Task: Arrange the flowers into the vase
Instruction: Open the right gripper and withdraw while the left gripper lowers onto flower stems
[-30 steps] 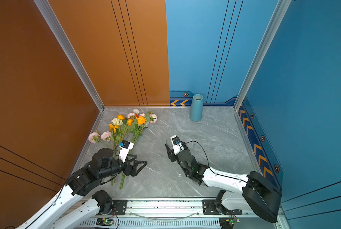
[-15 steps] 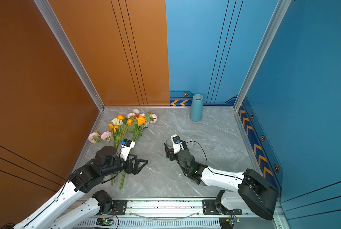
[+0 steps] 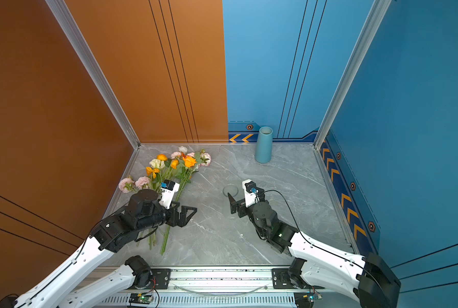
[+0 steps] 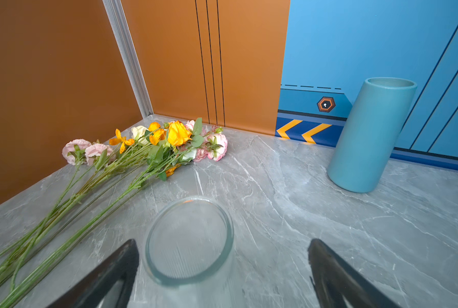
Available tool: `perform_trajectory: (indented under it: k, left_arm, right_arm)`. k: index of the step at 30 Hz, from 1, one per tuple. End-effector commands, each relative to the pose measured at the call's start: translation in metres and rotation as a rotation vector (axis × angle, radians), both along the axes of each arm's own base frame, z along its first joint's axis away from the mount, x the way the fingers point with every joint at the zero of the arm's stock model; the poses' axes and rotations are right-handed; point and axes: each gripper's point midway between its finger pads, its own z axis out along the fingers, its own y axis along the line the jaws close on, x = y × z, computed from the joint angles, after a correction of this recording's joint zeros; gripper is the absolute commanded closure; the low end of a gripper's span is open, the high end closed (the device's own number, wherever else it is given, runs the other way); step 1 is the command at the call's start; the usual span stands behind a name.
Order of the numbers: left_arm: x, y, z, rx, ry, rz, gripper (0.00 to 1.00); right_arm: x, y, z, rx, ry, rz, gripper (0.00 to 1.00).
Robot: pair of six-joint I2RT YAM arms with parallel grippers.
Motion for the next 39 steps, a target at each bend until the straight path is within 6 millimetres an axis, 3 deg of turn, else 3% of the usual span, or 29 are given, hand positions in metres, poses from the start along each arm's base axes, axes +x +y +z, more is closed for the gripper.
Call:
perform_trajectory:
  k: [1, 4, 7, 10, 11, 14, 16, 19, 23, 27, 30, 34, 39]
  left_arm:
    - [0.012, 0.042, -0.015, 0.112, 0.051, 0.231, 0.04]
    - [0.016, 0.068, -0.033, 0.161, 0.134, 0.359, 0.10]
    - [0.018, 0.090, -0.049, 0.177, 0.183, 0.465, 0.12]
    - [0.021, 0.108, -0.055, 0.144, 0.225, 0.554, 0.13]
    - [0.022, 0.113, -0.057, 0.126, 0.243, 0.582, 0.20]
    - [0.025, 0.128, -0.067, 0.089, 0.318, 0.662, 0.26]
    - [0.028, 0.137, -0.077, 0.087, 0.370, 0.706, 0.32]
    - [0.034, 0.154, -0.085, 0.119, 0.403, 0.779, 0.43]
    - [0.040, 0.173, -0.085, 0.171, 0.392, 0.865, 0.46]
    - [0.044, 0.187, -0.093, 0.193, 0.429, 0.917, 0.53]
    - [0.047, 0.196, -0.101, 0.194, 0.469, 0.947, 0.55]
    - [0.055, 0.218, -0.108, 0.228, 0.485, 1.001, 0.58]
    - [0.074, 0.227, -0.123, 0.216, 0.535, 1.003, 0.59]
  right_arm:
    - [-0.023, -0.023, -0.024, -0.123, 0.105, 0.024, 0.00]
    - [-0.037, -0.029, 0.000, -0.111, 0.085, 0.058, 0.00]
    - [-0.050, -0.015, 0.027, -0.164, 0.049, 0.140, 0.00]
    - [-0.062, 0.008, 0.057, -0.236, -0.007, 0.226, 0.00]
    - [-0.067, 0.019, 0.067, -0.237, -0.030, 0.263, 0.00]
    - [-0.079, 0.063, 0.083, -0.210, -0.061, 0.406, 0.00]
    - [-0.083, 0.098, 0.073, -0.221, -0.041, 0.504, 0.00]
    - [-0.086, 0.143, 0.041, -0.307, -0.039, 0.586, 0.00]
    - [-0.092, 0.178, -0.008, -0.381, -0.104, 0.636, 0.00]
    - [-0.111, 0.191, -0.034, -0.281, -0.140, 0.720, 0.00]
    - [-0.118, 0.196, -0.050, -0.359, -0.127, 0.729, 0.00]
    - [-0.113, 0.191, -0.068, -0.321, -0.118, 0.708, 0.00]
    - [-0.111, 0.194, -0.080, -0.288, -0.092, 0.697, 0.00]
